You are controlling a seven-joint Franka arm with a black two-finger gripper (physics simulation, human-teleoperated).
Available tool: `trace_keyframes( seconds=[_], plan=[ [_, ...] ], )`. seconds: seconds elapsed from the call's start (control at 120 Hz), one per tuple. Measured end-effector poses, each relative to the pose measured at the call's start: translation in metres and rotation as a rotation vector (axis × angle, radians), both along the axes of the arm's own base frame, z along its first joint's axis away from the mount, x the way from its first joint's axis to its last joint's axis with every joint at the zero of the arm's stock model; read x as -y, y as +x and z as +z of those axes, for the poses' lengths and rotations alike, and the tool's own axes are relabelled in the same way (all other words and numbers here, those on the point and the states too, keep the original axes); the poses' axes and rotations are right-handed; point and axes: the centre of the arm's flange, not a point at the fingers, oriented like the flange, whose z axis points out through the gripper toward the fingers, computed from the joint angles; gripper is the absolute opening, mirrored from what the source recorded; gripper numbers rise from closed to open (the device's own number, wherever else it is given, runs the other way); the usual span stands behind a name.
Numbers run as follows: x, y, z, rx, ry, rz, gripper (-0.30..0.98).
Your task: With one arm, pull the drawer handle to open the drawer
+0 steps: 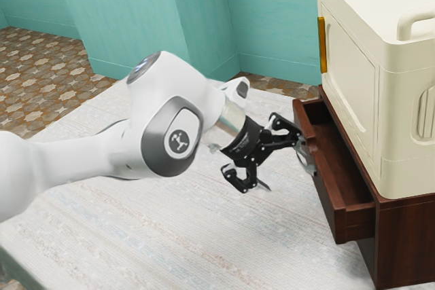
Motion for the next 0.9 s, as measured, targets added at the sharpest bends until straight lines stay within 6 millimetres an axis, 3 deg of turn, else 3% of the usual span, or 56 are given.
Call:
trace_keyframes(
  seconds=[0.475, 0.9],
  plan=[
    [-0.016, -0.032, 0.002, -0.017, 0.013, 0.015, 0.69],
    [-0.056, -0.055, 0.006, -0.014, 0.058, 0.058, 0.69]
  ],
)
